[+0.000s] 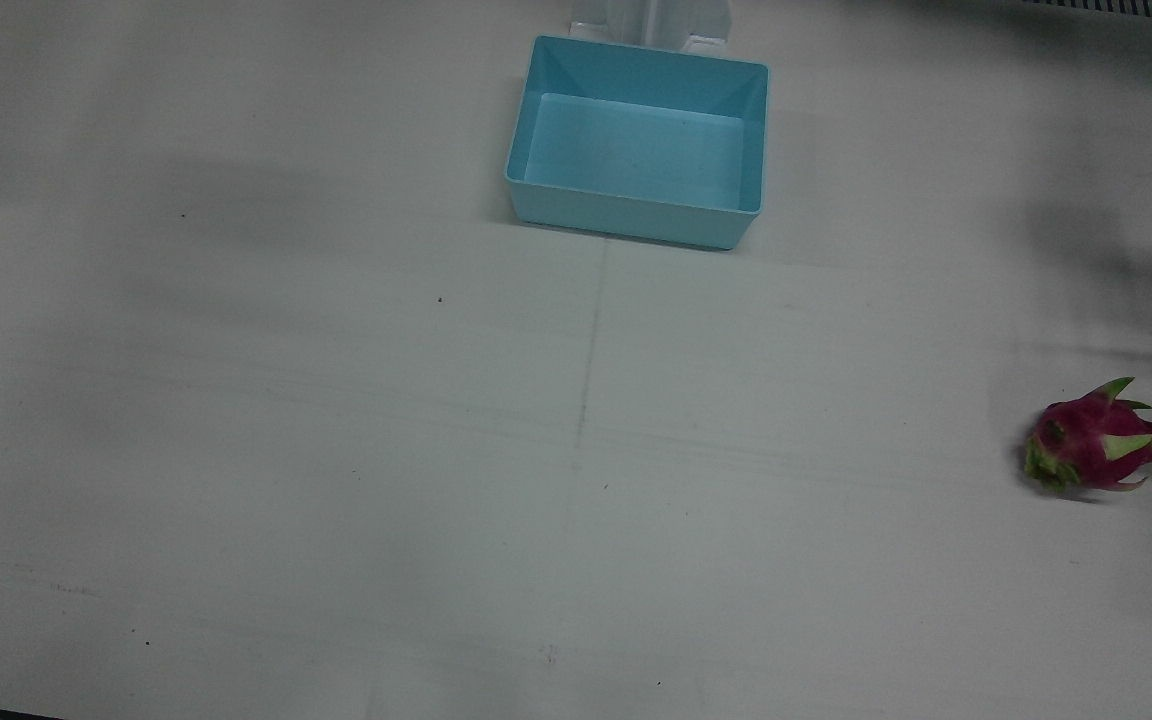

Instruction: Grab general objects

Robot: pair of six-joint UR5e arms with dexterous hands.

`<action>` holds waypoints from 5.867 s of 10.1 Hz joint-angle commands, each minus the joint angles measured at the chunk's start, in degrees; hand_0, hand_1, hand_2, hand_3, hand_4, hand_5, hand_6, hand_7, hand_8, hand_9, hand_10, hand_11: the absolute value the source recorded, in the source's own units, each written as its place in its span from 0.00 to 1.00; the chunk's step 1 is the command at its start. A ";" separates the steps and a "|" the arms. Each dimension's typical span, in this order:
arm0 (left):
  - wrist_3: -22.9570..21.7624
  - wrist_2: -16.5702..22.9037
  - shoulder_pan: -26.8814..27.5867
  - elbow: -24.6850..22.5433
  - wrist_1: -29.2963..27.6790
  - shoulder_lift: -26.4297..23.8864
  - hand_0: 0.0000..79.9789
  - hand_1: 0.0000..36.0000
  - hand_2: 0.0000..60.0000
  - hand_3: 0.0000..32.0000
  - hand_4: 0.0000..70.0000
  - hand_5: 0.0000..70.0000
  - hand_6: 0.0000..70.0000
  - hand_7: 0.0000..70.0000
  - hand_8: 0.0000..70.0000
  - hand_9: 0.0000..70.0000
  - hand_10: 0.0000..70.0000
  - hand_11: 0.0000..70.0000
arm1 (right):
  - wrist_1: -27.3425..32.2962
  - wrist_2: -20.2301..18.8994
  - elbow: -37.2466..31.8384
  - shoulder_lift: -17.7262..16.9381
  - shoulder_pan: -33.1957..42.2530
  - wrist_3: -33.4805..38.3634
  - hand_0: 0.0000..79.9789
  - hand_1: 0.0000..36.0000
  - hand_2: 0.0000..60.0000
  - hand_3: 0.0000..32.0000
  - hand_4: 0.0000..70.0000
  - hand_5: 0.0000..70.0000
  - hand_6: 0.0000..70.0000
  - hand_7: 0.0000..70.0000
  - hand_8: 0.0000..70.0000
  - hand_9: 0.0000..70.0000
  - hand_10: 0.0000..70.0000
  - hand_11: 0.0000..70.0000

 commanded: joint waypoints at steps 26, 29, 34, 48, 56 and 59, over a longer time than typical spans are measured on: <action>-26.48 -32.52 34.42 0.05 31.59 -8.32 0.65 0.32 0.00 1.00 0.00 0.00 0.00 0.00 0.00 0.00 0.00 0.00 | 0.00 0.00 0.31 0.00 0.01 -0.09 0.00 0.00 0.00 0.00 0.00 0.00 0.00 0.00 0.00 0.00 0.00 0.00; -26.67 -32.70 34.33 1.81 31.59 -8.85 0.61 0.23 0.00 1.00 0.00 0.00 0.00 0.00 0.00 0.00 0.00 0.02 | 0.00 0.00 0.31 0.00 0.01 -0.09 0.00 0.00 0.00 0.00 0.00 0.00 0.00 0.00 0.00 0.00 0.00 0.00; -27.11 -32.78 33.89 2.00 32.81 -11.30 0.62 0.29 0.00 1.00 0.00 0.00 0.00 0.00 0.00 0.00 0.01 0.04 | 0.00 0.00 0.31 0.00 0.01 -0.09 0.00 0.00 0.00 0.00 0.00 0.00 0.00 0.00 0.00 0.00 0.00 0.00; -26.85 -37.88 33.72 6.48 35.37 -17.28 0.63 0.34 0.00 1.00 0.00 0.00 0.00 0.00 0.00 0.00 0.00 0.02 | 0.00 0.00 0.31 0.00 0.01 -0.09 0.00 0.00 0.00 0.00 0.00 0.00 0.00 0.00 0.00 0.00 0.00 0.00; -26.75 -44.80 38.35 8.32 42.73 -17.73 0.63 0.35 0.00 1.00 0.00 0.00 0.00 0.00 0.00 0.00 0.00 0.00 | 0.00 0.00 0.31 0.00 0.01 -0.09 0.00 0.00 0.00 0.00 0.00 0.00 0.00 0.00 0.00 0.00 0.00 0.00; -27.37 -45.53 39.08 7.53 45.21 -17.64 0.63 0.36 0.00 1.00 0.00 0.00 0.00 0.00 0.00 0.00 0.00 0.00 | 0.00 0.00 0.22 0.00 0.01 -0.09 0.00 0.00 0.00 0.00 0.00 0.00 0.00 0.00 0.00 0.00 0.00 0.00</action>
